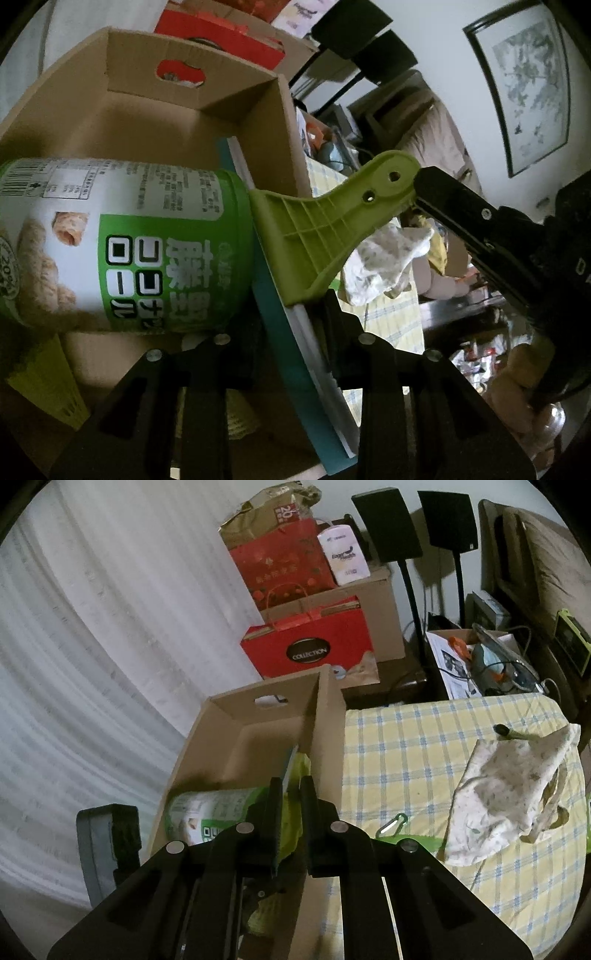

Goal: Organize objects
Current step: 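Lower the squeegee into the box and open both grippers, then move the right gripper to the white floral cloth bag while the left gripper approaches the black box, then grasp the white floral cloth bag with the right gripper and lift it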

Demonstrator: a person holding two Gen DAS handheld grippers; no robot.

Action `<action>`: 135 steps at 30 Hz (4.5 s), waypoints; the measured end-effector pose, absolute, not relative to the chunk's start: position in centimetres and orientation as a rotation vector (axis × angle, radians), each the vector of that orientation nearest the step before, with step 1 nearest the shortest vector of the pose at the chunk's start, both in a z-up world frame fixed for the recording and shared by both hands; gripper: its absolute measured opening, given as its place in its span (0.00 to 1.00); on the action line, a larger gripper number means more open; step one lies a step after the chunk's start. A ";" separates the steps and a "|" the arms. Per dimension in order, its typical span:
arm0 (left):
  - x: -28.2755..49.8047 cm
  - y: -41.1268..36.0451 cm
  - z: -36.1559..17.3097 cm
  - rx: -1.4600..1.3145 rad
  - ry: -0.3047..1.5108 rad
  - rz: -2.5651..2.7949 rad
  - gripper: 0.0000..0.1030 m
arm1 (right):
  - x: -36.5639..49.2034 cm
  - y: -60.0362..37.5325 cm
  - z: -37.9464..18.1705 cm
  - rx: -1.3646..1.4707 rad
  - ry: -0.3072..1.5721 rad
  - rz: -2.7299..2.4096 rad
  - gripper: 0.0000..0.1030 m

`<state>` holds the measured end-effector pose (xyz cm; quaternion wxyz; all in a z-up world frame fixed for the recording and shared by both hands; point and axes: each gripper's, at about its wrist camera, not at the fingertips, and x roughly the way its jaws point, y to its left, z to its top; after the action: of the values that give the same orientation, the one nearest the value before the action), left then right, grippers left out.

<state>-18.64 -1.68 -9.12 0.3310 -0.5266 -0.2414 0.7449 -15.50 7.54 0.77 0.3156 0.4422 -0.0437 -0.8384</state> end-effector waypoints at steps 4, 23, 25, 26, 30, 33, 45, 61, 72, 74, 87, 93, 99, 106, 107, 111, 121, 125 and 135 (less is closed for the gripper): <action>-18.9 -2.3 -9.2 -1.390 -0.637 1.935 0.43 | -15.5 6.4 0.6 1.161 -0.074 -2.206 0.08; -14.8 -4.7 -6.2 -1.365 -0.466 2.078 0.62 | -15.3 5.8 -0.6 1.157 -0.047 -2.216 0.12; -14.5 -4.8 -5.7 -1.354 -0.439 2.108 0.62 | -15.2 6.4 -0.4 1.150 -0.055 -2.221 0.15; -14.5 -4.7 -5.6 -1.357 -0.428 2.120 0.62 | -15.2 6.6 -0.4 1.151 -0.055 -2.220 0.16; -14.4 -4.4 -5.8 -1.383 -0.413 2.119 0.62 | -14.7 7.0 -0.5 1.162 -0.031 -2.205 0.26; -14.1 -4.2 -6.1 -1.393 -0.404 2.114 0.62 | -14.1 7.3 -0.7 1.161 0.010 -2.202 0.34; -12.6 -2.6 -5.4 -1.358 -0.357 2.126 0.74 | -12.5 10.9 -0.4 1.110 0.114 -2.293 0.56; -10.8 1.6 -3.7 -1.313 -0.281 2.135 0.92 | -12.7 17.1 -0.8 1.137 0.128 -2.379 0.83; -9.7 5.6 -2.4 -1.260 -0.219 2.100 0.98 | -14.3 23.7 -1.1 1.183 0.073 -2.484 0.86; -9.6 6.5 -2.2 -1.255 -0.204 2.096 0.98 | -14.6 24.7 -1.1 1.192 0.055 -2.499 0.86; -9.3 11.3 -3.5 -1.247 -0.100 2.052 0.98 | -16.8 29.2 -2.6 1.241 -0.009 -2.572 0.86; -9.1 13.3 -4.2 -1.214 -0.006 2.071 0.98 | -18.9 28.0 -4.4 1.267 -0.001 -2.561 0.86; -9.4 14.7 -5.0 -1.199 0.021 2.069 0.97 | -22.0 26.2 -6.2 1.316 -0.015 -2.520 0.84; -10.3 15.4 -6.1 -1.225 0.012 2.055 0.98 | -24.7 25.2 -7.5 1.346 -0.041 -2.523 0.76; -10.4 15.5 -6.1 -1.227 0.014 2.057 0.98 | -24.9 25.1 -7.6 1.350 -0.042 -2.525 0.76; -11.0 15.7 -6.4 -1.238 0.013 2.063 0.98 | -25.3 24.7 -8.0 1.357 -0.038 -2.526 0.76; -12.7 16.1 -7.3 -1.281 -0.031 2.070 0.98 | -26.3 24.1 -9.3 1.383 -0.014 -2.510 0.58; -13.1 16.2 -7.7 -1.303 -0.038 2.055 0.97 | -26.7 23.9 -9.9 1.399 -0.006 -2.483 0.22; -14.0 16.1 -8.0 -1.354 -0.080 2.013 0.97 | -24.9 25.6 -7.8 1.278 -0.034 -2.504 0.07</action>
<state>-14.01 16.07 -8.00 0.3495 -0.5227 -0.0311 0.7770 -24.92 25.58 -7.75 0.1642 0.4482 -0.0119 -0.8786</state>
